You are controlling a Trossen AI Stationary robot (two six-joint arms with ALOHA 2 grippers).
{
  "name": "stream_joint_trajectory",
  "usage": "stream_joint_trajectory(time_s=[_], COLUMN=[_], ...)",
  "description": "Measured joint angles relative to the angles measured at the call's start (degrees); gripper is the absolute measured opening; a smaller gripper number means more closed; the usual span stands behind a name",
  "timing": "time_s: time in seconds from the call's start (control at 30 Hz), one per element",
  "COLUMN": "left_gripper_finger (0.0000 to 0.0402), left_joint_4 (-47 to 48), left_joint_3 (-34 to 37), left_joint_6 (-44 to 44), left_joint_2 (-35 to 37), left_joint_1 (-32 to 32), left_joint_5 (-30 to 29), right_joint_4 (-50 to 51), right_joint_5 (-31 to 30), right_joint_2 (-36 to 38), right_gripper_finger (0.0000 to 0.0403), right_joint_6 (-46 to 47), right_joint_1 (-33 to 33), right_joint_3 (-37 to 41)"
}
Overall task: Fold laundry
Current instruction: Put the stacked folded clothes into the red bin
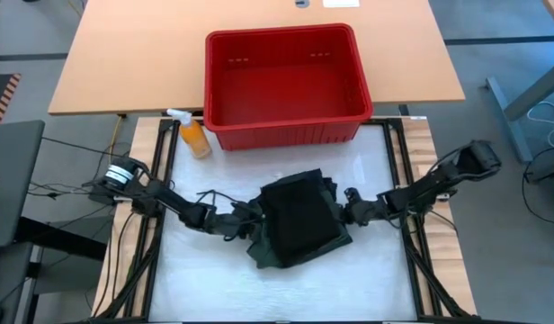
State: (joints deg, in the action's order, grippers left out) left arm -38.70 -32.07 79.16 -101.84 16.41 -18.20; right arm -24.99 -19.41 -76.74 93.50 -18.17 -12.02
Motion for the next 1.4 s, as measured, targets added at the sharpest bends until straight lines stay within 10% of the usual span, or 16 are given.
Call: stream_joint_trajectory(time_s=[0.33, 0.7, 1.4], left_gripper_finger=[0.0314, 0.0118, 0.0116], left_joint_4=[3.68, 2.30, -2.11], left_joint_3=[-8.35, -8.79, -10.03], left_joint_6=[-6.74, -10.75, -24.70], left_joint_2=[-3.41, -1.82, 23.29], left_joint_1=[-4.24, -4.96, -14.34], left_joint_5=[3.90, 4.35, 7.48], right_joint_4=[-6.35, -4.80, 16.05], right_joint_5=[5.17, 4.85, 5.21], right_joint_2=[-7.95, -0.31, 17.36], right_gripper_finger=[0.0069, 0.0066, 0.0066], right_joint_6=[-11.67, -16.23, -38.46], right_joint_1=[-0.31, 1.20, 12.11], right_joint_3=[-5.17, -5.88, -30.25])
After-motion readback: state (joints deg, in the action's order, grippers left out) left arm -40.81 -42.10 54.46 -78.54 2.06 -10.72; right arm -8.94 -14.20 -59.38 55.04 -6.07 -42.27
